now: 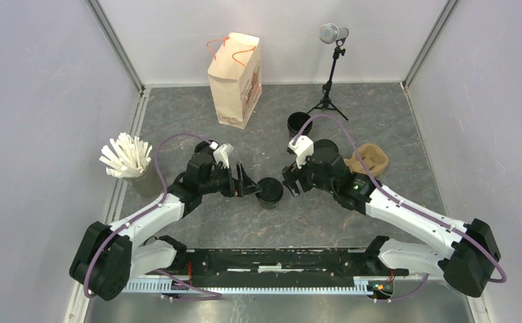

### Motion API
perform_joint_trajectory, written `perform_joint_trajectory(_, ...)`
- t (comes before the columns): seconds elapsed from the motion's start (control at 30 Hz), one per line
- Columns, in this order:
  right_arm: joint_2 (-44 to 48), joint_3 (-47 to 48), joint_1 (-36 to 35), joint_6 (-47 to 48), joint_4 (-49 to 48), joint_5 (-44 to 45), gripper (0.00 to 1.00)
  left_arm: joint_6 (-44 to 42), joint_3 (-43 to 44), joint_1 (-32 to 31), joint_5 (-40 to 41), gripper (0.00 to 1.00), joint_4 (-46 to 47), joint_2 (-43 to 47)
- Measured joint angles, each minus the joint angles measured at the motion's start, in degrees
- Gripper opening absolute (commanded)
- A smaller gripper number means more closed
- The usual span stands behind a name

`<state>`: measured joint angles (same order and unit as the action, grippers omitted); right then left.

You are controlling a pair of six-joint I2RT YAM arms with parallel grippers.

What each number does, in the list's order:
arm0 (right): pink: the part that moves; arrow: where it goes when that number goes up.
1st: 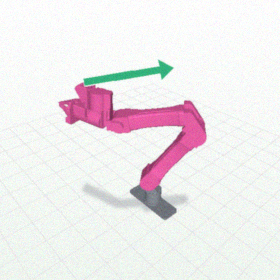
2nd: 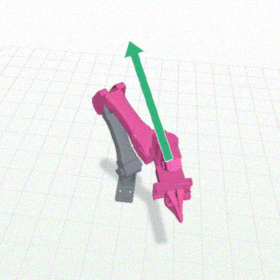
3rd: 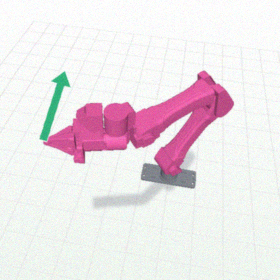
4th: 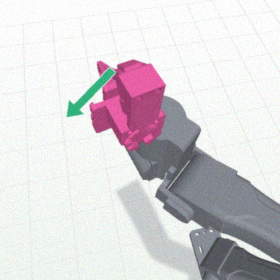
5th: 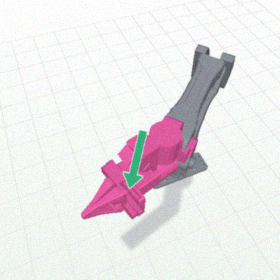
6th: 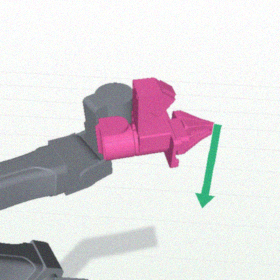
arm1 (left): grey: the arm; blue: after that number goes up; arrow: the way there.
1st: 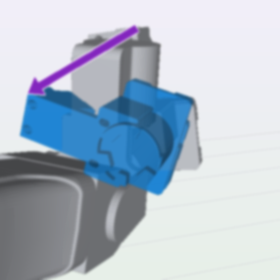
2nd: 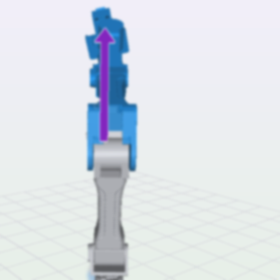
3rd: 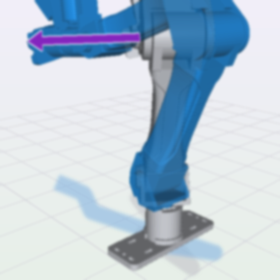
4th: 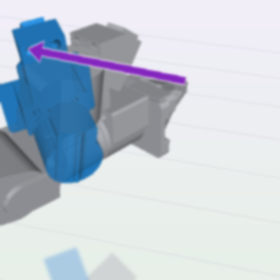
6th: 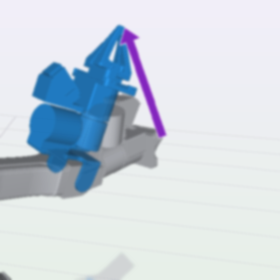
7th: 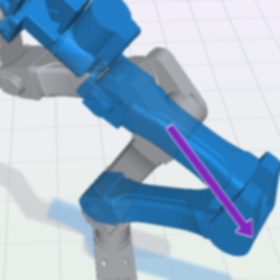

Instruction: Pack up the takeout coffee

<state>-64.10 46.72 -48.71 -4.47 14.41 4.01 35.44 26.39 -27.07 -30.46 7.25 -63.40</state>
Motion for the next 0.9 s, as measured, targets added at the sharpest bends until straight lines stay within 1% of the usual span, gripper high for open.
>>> perform_joint_trajectory(0.17, 0.37, -4.68, 5.18, -1.55, -6.82, -9.09, 0.75, -2.36, 1.49, -1.38, 1.55, 0.93, -2.91, -1.38)
perform_joint_trajectory(0.4, -3.48, -5.62, 8.07, -2.86, -13.62, -18.95, 0.76, -3.93, 2.58, -1.68, 1.95, 0.91, -3.61, -2.47)
perform_joint_trajectory(0.53, -6.23, -5.62, 8.33, -3.41, -16.11, -22.58, 0.76, -4.20, 3.06, -1.68, 1.95, 0.86, -3.56, -4.26)
perform_joint_trajectory(0.67, -8.90, -5.62, 8.33, -3.50, -17.27, -24.02, 0.75, -4.20, 3.06, -1.68, 1.90, 0.81, -3.04, -6.27)
perform_joint_trajectory(0.83, -12.44, -5.60, 8.33, -3.48, -18.01, -25.31, 0.70, -4.20, 3.08, -1.81, 1.90, 0.75, -1.81, -6.64)
perform_joint_trajectory(0.87, -12.90, -5.60, 8.33, -3.48, -18.10, -25.44, 0.68, -4.20, 3.08, -1.90, 1.92, 0.73, -1.53, -6.73)
perform_joint_trajectory(0.9, -13.31, -5.70, 8.33, -3.50, -18.43, -25.62, 0.67, -4.20, 3.08, -1.95, 1.92, 0.69, -1.18, -6.86)
